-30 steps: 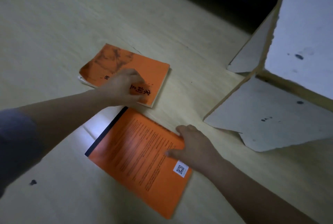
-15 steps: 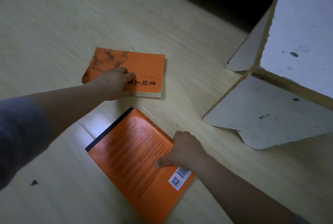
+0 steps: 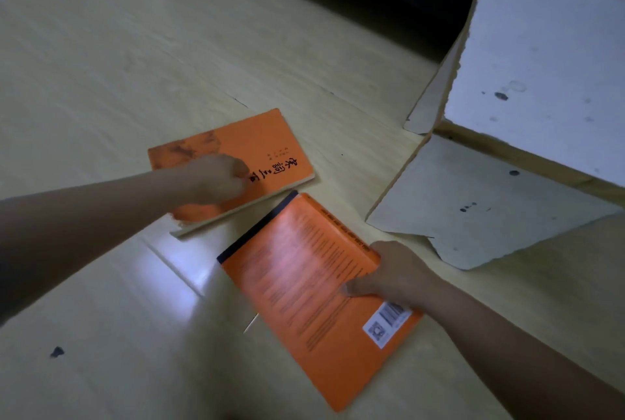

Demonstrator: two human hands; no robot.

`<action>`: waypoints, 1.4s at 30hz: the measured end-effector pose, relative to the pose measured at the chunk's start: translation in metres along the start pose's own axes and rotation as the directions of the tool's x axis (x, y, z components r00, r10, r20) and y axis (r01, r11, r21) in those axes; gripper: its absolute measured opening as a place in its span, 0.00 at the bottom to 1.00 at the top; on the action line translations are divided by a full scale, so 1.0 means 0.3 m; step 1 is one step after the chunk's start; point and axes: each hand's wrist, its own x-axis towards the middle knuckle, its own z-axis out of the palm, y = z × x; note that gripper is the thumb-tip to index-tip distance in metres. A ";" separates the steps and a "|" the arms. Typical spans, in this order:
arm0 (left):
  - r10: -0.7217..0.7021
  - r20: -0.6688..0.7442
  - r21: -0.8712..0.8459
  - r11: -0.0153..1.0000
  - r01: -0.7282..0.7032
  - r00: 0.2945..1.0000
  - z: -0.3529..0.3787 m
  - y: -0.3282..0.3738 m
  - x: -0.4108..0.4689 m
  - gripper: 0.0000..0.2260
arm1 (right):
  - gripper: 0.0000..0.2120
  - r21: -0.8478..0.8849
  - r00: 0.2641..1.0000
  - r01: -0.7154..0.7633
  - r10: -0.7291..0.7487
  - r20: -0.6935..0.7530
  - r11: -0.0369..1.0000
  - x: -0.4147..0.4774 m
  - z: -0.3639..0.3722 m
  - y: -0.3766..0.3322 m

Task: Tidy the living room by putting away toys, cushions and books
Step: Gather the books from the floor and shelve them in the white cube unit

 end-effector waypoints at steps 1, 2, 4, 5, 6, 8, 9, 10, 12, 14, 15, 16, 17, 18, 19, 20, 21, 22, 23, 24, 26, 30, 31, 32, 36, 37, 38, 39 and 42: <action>0.005 -0.008 -0.034 0.999 -0.006 1.000 0.009 0.007 0.013 0.21 | 0.11 0.026 1.000 -0.015 0.015 -0.006 1.000 -0.015 -0.016 0.027; 0.004 -0.036 -0.069 0.998 -0.007 0.999 0.002 0.014 0.012 0.20 | 0.11 0.046 1.000 -0.030 0.031 -0.007 0.998 -0.024 -0.027 0.051; 0.009 -0.137 -0.031 0.999 -0.013 0.991 0.003 0.008 0.031 0.21 | 0.15 0.067 0.998 -0.063 0.064 -0.012 0.996 -0.048 -0.037 0.087; 0.004 -0.155 0.010 1.000 -0.003 0.988 0.003 0.001 0.043 0.25 | 0.16 0.073 0.997 -0.073 0.075 -0.013 0.995 -0.059 -0.041 0.099; -0.031 -0.138 0.037 0.999 0.036 0.990 0.004 -0.011 0.055 0.30 | 0.14 0.081 0.997 -0.072 0.074 -0.017 0.994 -0.067 -0.040 0.105; -0.145 -0.062 0.055 0.987 0.149 0.987 0.035 -0.037 0.072 0.39 | 0.12 0.100 0.997 -0.064 0.068 -0.037 0.993 -0.080 -0.037 0.108; -0.177 -0.056 0.059 0.982 0.180 0.983 0.052 -0.045 0.077 0.42 | 0.12 0.105 0.997 -0.062 0.067 -0.044 0.993 -0.084 -0.037 0.107; -0.190 -0.070 0.074 0.978 0.195 0.979 0.063 -0.053 0.078 0.43 | 0.13 0.102 0.997 -0.060 0.065 -0.048 0.993 -0.085 -0.037 0.105; -0.205 -0.096 0.137 0.967 0.217 0.974 0.068 -0.058 0.075 0.46 | 0.14 0.094 0.997 -0.050 0.056 -0.058 0.994 -0.083 -0.043 0.102; -0.240 -0.089 0.173 0.952 0.253 0.967 0.050 -0.051 0.067 0.49 | 0.15 0.083 0.998 -0.030 0.034 -0.054 0.996 -0.086 -0.052 0.091; -0.256 -0.079 0.173 0.948 0.266 0.964 0.045 -0.045 0.070 0.50 | 0.15 0.077 0.998 -0.020 0.024 -0.054 0.997 -0.090 -0.057 0.085; -0.278 -0.069 0.169 0.943 0.285 0.958 0.044 -0.042 0.073 0.51 | 0.14 0.066 0.998 -0.008 0.012 -0.055 0.998 -0.093 -0.061 0.077; -0.303 -0.056 0.154 0.939 0.308 0.951 0.049 -0.047 0.079 0.53 | 0.14 0.053 0.998 0.001 0.002 -0.058 0.999 -0.096 -0.063 0.069; -0.338 -0.031 0.123 0.933 0.339 0.941 0.048 -0.056 0.078 0.55 | 0.14 0.041 0.998 0.010 -0.007 -0.067 0.999 -0.100 -0.064 0.060; -0.368 0.002 0.072 0.928 0.367 0.930 0.051 -0.069 0.077 0.55 | 0.14 0.030 0.997 0.014 -0.012 -0.078 0.999 -0.106 -0.068 0.051; -0.389 0.031 0.018 0.921 0.388 0.921 0.055 -0.082 0.067 0.55 | 0.14 0.022 0.996 0.022 -0.020 -0.089 1.000 -0.110 -0.071 0.047; -0.398 0.046 -0.022 0.916 0.400 0.916 0.065 -0.095 0.055 0.55 | 0.15 0.015 0.994 0.029 -0.028 -0.102 0.999 -0.117 -0.078 0.042; -0.405 0.048 -0.039 0.913 0.406 0.913 0.076 -0.104 0.041 0.55 | 0.15 0.011 0.993 0.034 -0.032 -0.113 0.999 -0.126 -0.085 0.039; -0.406 0.037 -0.047 0.912 0.407 0.913 0.088 -0.106 0.026 0.54 | 0.15 0.003 0.992 0.035 -0.035 -0.123 0.999 -0.140 -0.095 0.035; -0.409 0.029 -0.056 0.911 0.410 0.912 0.097 -0.103 0.016 0.54 | 0.15 -0.020 0.990 0.032 -0.034 -0.137 0.999 -0.154 -0.108 0.029; -0.418 0.039 -0.100 0.902 0.420 0.908 0.101 -0.085 -0.017 0.52 | 0.15 -0.097 0.981 0.004 -0.023 -0.192 0.995 -0.186 -0.132 0.007; -0.356 0.146 -0.147 0.915 0.376 0.923 0.106 -0.047 -0.069 0.37 | 0.16 -0.236 0.940 -0.040 -0.043 -0.338 0.971 -0.254 -0.155 -0.047; -0.339 0.204 -0.180 0.909 0.376 0.918 0.121 -0.033 -0.083 0.35 | 0.16 -0.277 0.923 -0.051 -0.061 -0.380 0.959 -0.266 -0.156 -0.057; -0.327 0.254 -0.242 0.890 0.387 0.910 0.138 -0.024 -0.090 0.35 | 0.16 -0.317 0.903 -0.062 -0.083 -0.422 0.946 -0.274 -0.156 -0.065; -0.341 0.278 -0.305 0.855 0.420 0.898 0.162 0.023 -0.125 0.38 | 0.15 -0.417 0.822 -0.105 -0.157 -0.547 0.903 -0.285 -0.162 -0.075; -0.358 0.203 -0.162 0.906 0.392 0.911 0.158 0.035 -0.129 0.40 | 0.15 -0.422 0.810 -0.111 -0.165 -0.563 0.900 -0.285 -0.161 -0.074; -0.339 0.071 0.024 0.941 0.338 0.938 0.154 0.050 -0.132 0.43 | 0.16 -0.426 0.798 -0.113 -0.174 -0.577 0.898 -0.285 -0.165 -0.075; -0.266 -0.063 0.158 0.949 0.273 0.962 0.149 0.073 -0.136 0.44 | 0.16 -0.425 0.791 -0.111 -0.179 -0.585 0.898 -0.283 -0.164 -0.076; -0.103 -0.232 -0.189 0.980 0.059 0.967 0.134 0.202 -0.164 0.28 | 0.16 -0.422 0.797 -0.098 -0.183 -0.575 0.901 -0.272 -0.145 -0.084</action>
